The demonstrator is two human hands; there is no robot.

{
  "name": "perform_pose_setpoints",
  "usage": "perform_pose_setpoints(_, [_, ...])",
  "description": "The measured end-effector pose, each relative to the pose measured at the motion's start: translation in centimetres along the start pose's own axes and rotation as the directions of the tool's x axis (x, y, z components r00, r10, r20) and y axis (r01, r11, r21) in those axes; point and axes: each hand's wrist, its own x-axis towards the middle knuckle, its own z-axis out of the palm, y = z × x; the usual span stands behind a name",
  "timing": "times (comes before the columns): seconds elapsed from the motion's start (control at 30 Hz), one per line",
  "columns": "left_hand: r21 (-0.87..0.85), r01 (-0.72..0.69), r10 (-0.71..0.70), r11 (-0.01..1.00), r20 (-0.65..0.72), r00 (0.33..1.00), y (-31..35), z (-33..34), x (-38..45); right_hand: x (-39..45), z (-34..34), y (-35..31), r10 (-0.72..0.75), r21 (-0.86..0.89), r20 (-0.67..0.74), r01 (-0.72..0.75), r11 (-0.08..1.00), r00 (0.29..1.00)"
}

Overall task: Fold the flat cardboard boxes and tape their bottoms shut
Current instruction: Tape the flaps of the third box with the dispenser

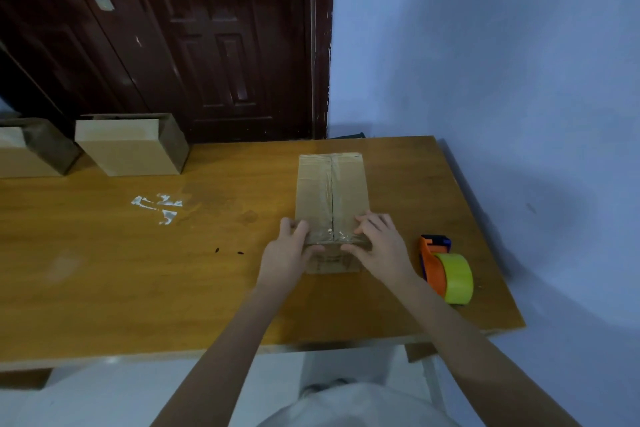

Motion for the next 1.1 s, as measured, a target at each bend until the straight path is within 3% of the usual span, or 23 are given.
perform_pose_setpoints(0.13, [-0.091, -0.084, 0.089, 0.992, 0.053, 0.995, -1.5, -0.6, -0.1, 0.5, -1.2, 1.6, -0.216, -0.063, 0.102, 0.223, 0.973, 0.971])
perform_pose_setpoints(0.4, [-0.090, -0.130, 0.141, 0.987, 0.134, 0.981, -2.4, -0.8, 0.0, 0.1, -1.5, 2.5, -0.306, -0.053, 0.099, 0.312, 0.949, 0.947])
perform_pose_setpoints(0.77, [-0.167, -0.128, 0.160, 0.978, 0.191, 0.969, -3.1, -1.1, -0.3, -0.5, -1.7, 2.4, -0.251, 0.005, 0.160, 0.254, 0.967, 0.955])
perform_pose_setpoints(0.9, [-0.232, -0.122, 0.175, 0.965, 0.221, 0.959, -3.7, -1.7, -0.8, -0.8, -2.4, 2.3, -0.171, 0.100, 0.189, 0.154, 0.983, 0.967])
perform_pose_setpoints(1.0, [-0.154, -0.073, 0.116, 0.985, 0.295, 0.948, -2.2, -2.0, -1.2, -0.8, -2.8, 0.9, -0.092, 0.007, 0.212, 0.093, 0.996, 0.973])
perform_pose_setpoints(1.1, [-0.058, -0.008, 0.020, 0.998, 0.213, 0.977, -0.2, -1.4, -1.4, -0.7, -1.9, -1.1, 0.040, -0.164, 0.222, -0.003, 0.986, 0.974])
